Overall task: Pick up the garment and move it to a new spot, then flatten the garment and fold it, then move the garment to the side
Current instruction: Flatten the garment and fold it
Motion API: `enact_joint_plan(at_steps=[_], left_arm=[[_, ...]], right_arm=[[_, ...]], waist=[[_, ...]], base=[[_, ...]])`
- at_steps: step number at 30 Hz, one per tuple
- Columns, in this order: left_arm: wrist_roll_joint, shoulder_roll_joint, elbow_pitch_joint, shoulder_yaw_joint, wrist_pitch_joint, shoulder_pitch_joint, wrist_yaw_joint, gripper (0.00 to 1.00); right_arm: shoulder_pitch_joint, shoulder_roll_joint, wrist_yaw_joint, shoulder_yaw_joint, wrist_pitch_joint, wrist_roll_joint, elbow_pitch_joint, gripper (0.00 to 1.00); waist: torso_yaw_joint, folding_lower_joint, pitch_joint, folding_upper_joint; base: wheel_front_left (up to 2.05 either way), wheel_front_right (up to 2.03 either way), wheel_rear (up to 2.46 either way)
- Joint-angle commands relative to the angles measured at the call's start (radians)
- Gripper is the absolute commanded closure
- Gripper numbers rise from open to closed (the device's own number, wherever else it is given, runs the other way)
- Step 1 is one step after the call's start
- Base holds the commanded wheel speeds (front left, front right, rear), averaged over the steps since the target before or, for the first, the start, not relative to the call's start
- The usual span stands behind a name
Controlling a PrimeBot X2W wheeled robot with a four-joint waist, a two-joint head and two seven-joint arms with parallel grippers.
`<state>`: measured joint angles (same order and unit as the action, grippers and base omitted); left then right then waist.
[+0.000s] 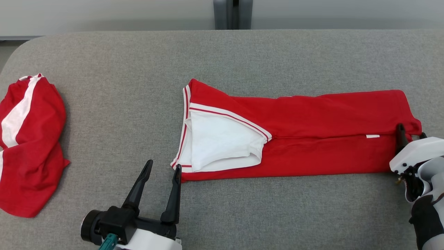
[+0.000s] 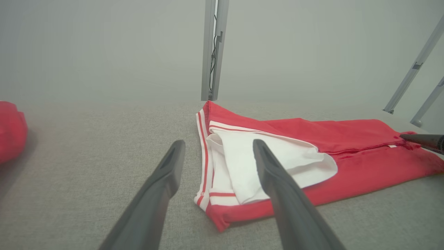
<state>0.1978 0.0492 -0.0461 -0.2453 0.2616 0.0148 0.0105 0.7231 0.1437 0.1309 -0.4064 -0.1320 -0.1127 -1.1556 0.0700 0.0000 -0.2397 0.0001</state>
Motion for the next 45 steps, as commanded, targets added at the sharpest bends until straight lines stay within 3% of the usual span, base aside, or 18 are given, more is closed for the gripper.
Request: enact_joint_plan(at_steps=[1, 10, 11, 12, 13, 14, 21, 37, 40, 45], left_arm=[[-0.005, 0.003, -0.002, 0.000, 0.004, -0.015, -0.002, 0.00], [-0.009, 0.003, -0.008, 0.005, 0.004, -0.023, -0.010, 0.00], [-0.010, 0.003, -0.009, 0.003, 0.004, -0.023, -0.012, 0.00], [-0.010, 0.003, -0.009, 0.002, 0.004, -0.022, -0.014, 0.00], [-0.011, 0.003, -0.009, 0.001, 0.004, -0.022, -0.014, 0.00], [-0.012, 0.003, -0.009, 0.001, 0.004, -0.021, -0.015, 0.00], [-0.017, 0.003, -0.009, 0.008, 0.004, -0.016, -0.017, 0.00], [-0.037, 0.003, -0.006, 0.029, 0.004, 0.004, -0.026, 0.00], [-0.035, 0.003, -0.009, 0.028, 0.004, 0.004, -0.026, 0.00], [-0.024, 0.003, -0.016, 0.020, 0.004, 0.007, -0.020, 0.00]], right_arm=[[0.010, 0.008, 0.000, -0.005, 0.005, 0.006, -0.017, 0.00], [0.009, -0.016, 0.000, -0.024, 0.026, 0.029, -0.107, 0.00], [0.006, -0.015, 0.000, -0.024, 0.023, 0.029, -0.111, 0.10], [0.003, -0.015, 0.000, -0.024, 0.021, 0.029, -0.114, 0.47], [0.002, -0.015, 0.000, -0.024, 0.021, 0.028, -0.116, 0.62], [0.002, -0.016, 0.000, -0.024, 0.019, 0.026, -0.118, 1.00], [0.015, -0.002, -0.001, -0.019, -0.031, 0.008, -0.117, 1.00], [0.072, 0.183, -0.001, 0.035, -0.075, 0.008, -0.094, 1.00], [0.082, 0.183, 0.000, 0.048, -0.079, 0.011, -0.089, 1.00], [0.104, 0.123, 0.000, 0.095, -0.079, -0.044, -0.052, 1.00]], waist=[[0.002, 0.0000, -0.004, -0.0001], [0.005, 0.0000, -0.002, -0.0001], [0.006, 0.0000, -0.001, -0.0001], [0.006, 0.0000, 0.001, -0.0001], [0.006, 0.0000, 0.002, -0.0001], [0.006, 0.0000, 0.003, -0.0001], [0.004, 0.0000, 0.012, -0.0001], [-0.048, 0.0000, 0.038, -0.0001], [-0.053, 0.0000, 0.043, -0.0001], [-0.059, 0.0000, 0.061, -0.0001]], base=[[0.00, 0.00, 0.00], [0.00, 0.00, 0.00], [0.00, 0.00, 0.00], [0.00, 0.00, 0.00], [0.00, 0.00, 0.00], [0.00, 0.00, 0.00], [0.00, 0.00, 0.00], [0.00, 0.00, 0.00], [0.00, 0.00, 0.00], [0.00, 0.00, 0.00]])
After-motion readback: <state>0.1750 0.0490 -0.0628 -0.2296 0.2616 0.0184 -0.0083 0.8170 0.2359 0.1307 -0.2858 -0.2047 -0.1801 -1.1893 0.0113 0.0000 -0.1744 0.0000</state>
